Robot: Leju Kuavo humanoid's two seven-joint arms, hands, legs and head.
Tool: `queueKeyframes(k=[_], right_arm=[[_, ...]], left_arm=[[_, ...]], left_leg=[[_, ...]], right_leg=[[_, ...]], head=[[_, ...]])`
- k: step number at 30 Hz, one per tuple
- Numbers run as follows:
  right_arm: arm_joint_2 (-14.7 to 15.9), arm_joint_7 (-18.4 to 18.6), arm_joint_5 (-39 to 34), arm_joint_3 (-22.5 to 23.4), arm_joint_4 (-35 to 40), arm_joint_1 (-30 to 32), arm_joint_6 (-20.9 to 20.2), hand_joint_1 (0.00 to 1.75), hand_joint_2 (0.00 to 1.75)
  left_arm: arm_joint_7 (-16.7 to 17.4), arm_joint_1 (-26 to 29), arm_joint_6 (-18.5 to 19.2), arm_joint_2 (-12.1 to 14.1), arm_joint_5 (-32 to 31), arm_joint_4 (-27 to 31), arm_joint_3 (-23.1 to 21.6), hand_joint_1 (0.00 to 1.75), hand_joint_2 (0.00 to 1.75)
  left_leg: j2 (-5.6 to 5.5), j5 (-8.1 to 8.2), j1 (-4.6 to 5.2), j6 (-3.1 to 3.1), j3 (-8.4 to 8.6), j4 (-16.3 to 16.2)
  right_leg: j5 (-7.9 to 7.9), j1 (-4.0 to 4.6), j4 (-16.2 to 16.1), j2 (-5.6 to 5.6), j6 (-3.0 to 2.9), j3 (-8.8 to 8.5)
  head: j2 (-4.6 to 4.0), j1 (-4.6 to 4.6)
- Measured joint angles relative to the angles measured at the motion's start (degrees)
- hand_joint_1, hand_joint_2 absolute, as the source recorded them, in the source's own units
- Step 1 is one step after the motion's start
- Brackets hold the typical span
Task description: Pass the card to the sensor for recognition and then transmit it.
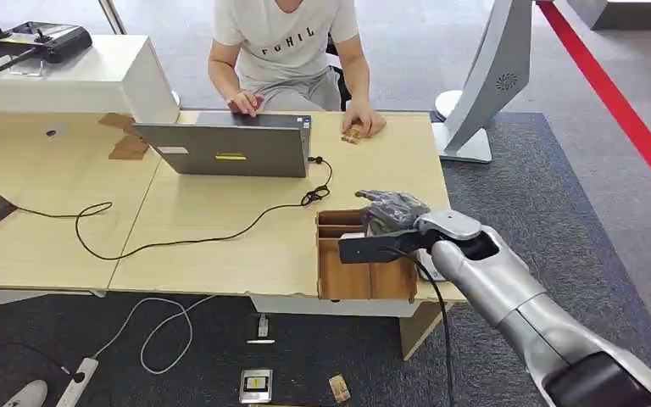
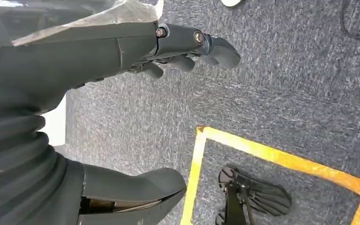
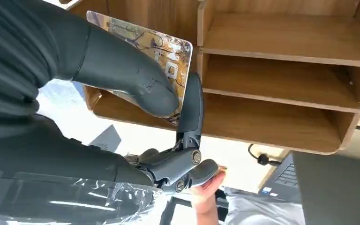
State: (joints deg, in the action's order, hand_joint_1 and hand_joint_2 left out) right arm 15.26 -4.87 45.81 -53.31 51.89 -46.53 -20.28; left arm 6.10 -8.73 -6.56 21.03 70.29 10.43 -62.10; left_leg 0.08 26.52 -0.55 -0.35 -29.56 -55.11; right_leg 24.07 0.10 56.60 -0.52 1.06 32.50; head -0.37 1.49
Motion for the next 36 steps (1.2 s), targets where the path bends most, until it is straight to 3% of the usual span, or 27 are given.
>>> queueKeyframes(k=[6,21,36], right_arm=[[0.8,0.3,2.3,0.5,2.4,-0.4,0.2,1.75,1.75],[2.3,0.3,6.6,3.3,9.3,-8.7,-1.2,1.75,1.75],[3.5,0.5,6.6,4.7,12.0,-8.7,-0.8,1.75,1.75]], left_arm=[[0.3,0.0,-0.3,-0.2,0.7,0.0,-0.2,0.00,1.75],[0.4,0.0,-0.7,-1.3,1.1,0.0,-0.4,0.00,1.75],[-1.5,0.0,-0.9,-2.3,0.7,0.0,-0.4,0.00,1.75]], left_leg=[[0.00,0.00,0.00,0.00,0.00,0.0],[0.00,-0.01,0.00,0.00,0.00,0.0],[0.01,-0.01,0.00,-0.01,0.02,0.0]], right_leg=[[0.00,0.00,0.0,0.00,0.00,0.00],[-0.01,0.00,0.0,0.00,0.00,-0.01],[-0.01,0.00,0.0,0.00,0.00,0.00]], head=[[0.00,0.00],[0.00,0.02],[0.00,0.02]])
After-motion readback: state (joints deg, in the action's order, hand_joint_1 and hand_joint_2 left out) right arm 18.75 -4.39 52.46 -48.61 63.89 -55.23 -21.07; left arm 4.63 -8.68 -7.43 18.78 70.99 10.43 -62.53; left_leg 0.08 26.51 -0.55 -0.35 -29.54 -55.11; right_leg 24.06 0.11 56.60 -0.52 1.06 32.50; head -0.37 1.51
